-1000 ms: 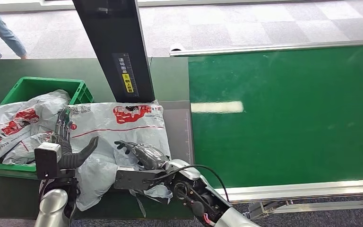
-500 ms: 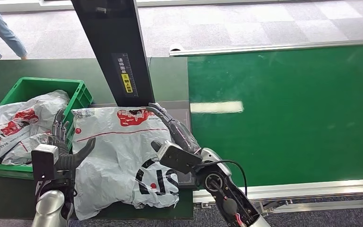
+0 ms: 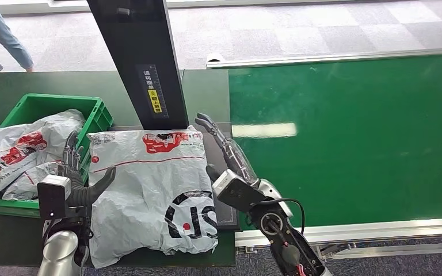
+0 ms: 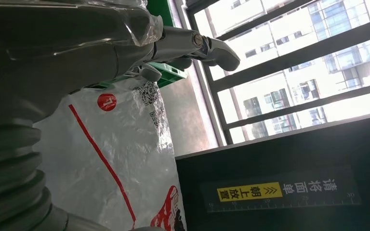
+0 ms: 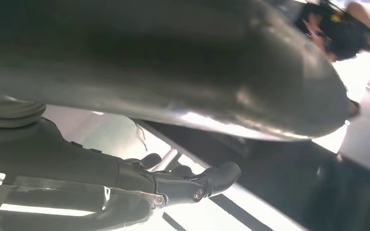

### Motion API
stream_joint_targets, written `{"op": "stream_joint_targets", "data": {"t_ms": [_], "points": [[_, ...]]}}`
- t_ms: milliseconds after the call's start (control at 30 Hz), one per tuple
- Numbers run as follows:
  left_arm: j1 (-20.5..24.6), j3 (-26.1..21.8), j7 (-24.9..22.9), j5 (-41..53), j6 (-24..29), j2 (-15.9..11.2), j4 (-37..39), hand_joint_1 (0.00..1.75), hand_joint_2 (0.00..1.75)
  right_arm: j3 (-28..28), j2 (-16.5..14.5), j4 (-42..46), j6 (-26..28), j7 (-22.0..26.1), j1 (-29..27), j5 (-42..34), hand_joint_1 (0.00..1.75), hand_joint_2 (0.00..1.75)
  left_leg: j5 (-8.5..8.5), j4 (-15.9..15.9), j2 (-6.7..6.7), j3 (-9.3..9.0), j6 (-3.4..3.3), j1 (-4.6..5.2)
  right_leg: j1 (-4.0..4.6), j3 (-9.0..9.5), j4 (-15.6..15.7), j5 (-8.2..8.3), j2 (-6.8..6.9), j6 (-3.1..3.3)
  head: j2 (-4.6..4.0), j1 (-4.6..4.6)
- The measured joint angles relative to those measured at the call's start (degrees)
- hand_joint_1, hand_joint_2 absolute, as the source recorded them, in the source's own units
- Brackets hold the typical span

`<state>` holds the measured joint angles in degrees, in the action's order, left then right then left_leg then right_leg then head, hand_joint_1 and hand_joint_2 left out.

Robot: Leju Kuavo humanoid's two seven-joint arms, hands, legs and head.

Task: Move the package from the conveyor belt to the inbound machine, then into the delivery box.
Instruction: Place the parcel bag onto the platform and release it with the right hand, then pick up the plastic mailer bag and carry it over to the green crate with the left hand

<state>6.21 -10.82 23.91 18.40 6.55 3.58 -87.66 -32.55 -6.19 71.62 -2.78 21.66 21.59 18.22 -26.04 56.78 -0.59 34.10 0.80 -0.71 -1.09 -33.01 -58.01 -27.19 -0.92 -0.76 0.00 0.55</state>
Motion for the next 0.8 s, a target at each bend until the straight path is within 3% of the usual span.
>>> {"op": "stream_joint_targets", "data": {"t_ms": [267, 367, 467, 533, 667, 800], "points": [[1.0, 2.8, 1.2, 4.1, -1.3, -1.7, 0.0, 0.00, 1.75, 8.5, 1.4, 12.0, 0.8, 2.5, -4.5, -9.9, 0.00, 0.00, 0.00, 0.0, -0.02, -0.03, 0.00, 0.01, -0.02, -0.06, 0.0, 0.00, 0.01, 0.00, 0.00, 0.01], [4.3, 7.3, -1.9, 16.5, -2.8, -2.5, 2.1, 0.00, 1.75, 14.1, 1.5, 15.8, 6.4, 6.7, -8.1, -15.3, 0.00, 0.00, -0.01, 0.1, -0.28, -0.11, -0.02, 0.01, -0.04, -0.19, 0.1, -0.08, 0.29, -0.05, 0.00, 0.02], [10.8, 16.4, -6.3, 41.3, -0.9, -4.1, 11.4, 0.00, 1.75, 22.7, 1.1, 17.9, 9.0, 11.3, -13.5, -18.9, 0.00, 0.00, -0.03, 0.1, -0.67, -0.05, -0.06, 0.08, -0.09, 0.09, 0.1, -0.12, 0.71, -0.10, 0.00, -0.01], [15.0, 21.6, -6.8, 51.0, 1.2, -5.0, 19.4, 0.00, 1.75, 27.0, 0.3, 18.8, 8.3, 12.7, -15.9, -19.1, 0.00, 0.00, -0.01, 0.1, -0.34, 0.01, -0.08, 0.11, -0.11, 0.16, 0.1, 0.05, 0.43, -0.07, 0.00, 0.01], [22.0, 28.2, -6.3, 48.8, 3.9, -7.0, 32.6, 0.00, 1.75, 30.7, -1.3, 19.8, 8.0, 13.1, -17.9, -18.8, 0.00, 0.00, 0.01, 0.1, 0.02, -0.10, -0.09, 0.10, -0.09, 0.14, 0.1, 0.15, 0.02, -0.07, 0.00, 0.04], [26.3, 31.7, -5.5, 47.4, 4.6, -7.9, 40.5, 0.00, 1.75, 31.8, -2.1, 19.8, 8.4, 13.3, -18.0, -18.7, 0.00, 0.00, 0.01, 0.0, -0.05, -0.24, -0.08, 0.06, -0.05, 0.36, 0.1, 0.07, 0.06, -0.06, 0.00, 0.02]]}}
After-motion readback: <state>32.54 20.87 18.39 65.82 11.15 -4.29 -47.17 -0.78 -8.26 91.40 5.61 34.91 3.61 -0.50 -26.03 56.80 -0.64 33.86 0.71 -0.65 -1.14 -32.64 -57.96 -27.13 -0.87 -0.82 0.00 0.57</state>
